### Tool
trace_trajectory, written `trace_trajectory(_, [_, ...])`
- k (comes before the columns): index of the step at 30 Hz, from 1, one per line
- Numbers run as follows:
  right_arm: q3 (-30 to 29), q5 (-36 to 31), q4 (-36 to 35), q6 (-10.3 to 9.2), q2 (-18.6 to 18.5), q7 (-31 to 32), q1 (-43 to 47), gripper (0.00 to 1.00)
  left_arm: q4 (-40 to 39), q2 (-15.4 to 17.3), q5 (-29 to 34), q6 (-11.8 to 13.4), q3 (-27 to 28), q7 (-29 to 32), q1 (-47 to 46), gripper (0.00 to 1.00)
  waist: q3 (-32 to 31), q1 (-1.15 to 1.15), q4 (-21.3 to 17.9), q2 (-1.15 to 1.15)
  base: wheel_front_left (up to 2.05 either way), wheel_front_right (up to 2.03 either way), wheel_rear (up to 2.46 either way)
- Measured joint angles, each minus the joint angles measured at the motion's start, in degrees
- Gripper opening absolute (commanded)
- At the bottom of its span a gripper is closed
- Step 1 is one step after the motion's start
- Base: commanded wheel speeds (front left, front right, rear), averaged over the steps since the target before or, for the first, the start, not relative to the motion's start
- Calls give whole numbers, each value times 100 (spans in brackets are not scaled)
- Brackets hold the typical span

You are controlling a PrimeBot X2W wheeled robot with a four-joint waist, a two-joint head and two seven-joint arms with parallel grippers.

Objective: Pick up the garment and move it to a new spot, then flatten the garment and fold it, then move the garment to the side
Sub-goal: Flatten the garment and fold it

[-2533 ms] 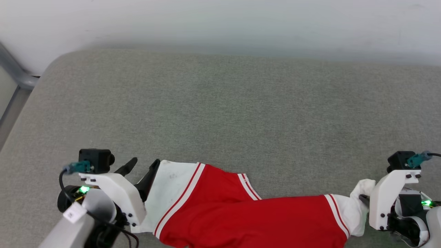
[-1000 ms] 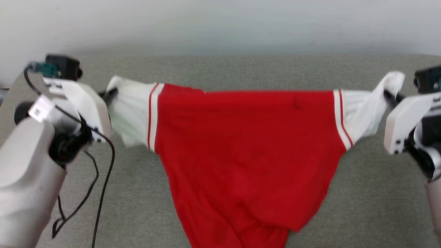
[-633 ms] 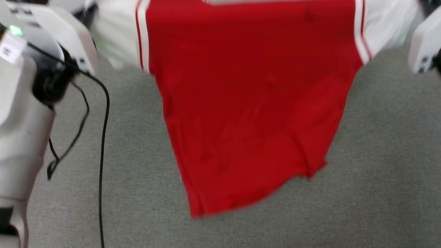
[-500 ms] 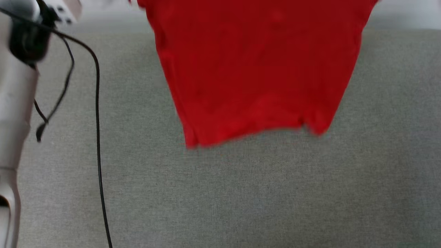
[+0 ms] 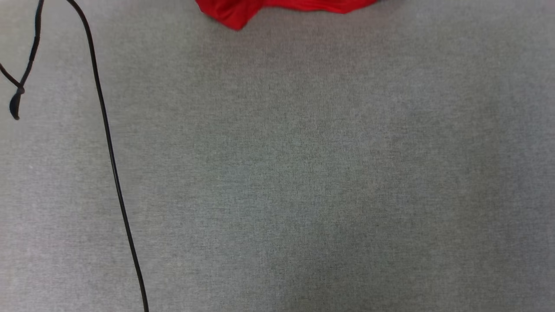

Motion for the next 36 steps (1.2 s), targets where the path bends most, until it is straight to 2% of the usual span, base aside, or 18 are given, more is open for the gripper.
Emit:
trace_trajectory(8, [25,108,636,-1,375,-445,65,0,497,-190,-222,-151,105,-434,52,0,539,0,-62,0,0,0,0])
trace_trajectory(18, [155,516,1410,-1,546,-1013,1072,0,894,-509,-460,-296,263,-700,1040,0,652,0,-71,0,0,0,0])
trace_trajectory(27, [334,1120,1588,-1,575,-1557,2472,0,63,-734,-205,-310,1028,-702,2841,0,312,-1,-16,0,0,0,0])
trace_trajectory(36, [622,1849,1104,-1,491,-1700,4021,0,-895,-1049,316,-319,1710,-709,4892,0,-313,-2,10,0,0,0,0])
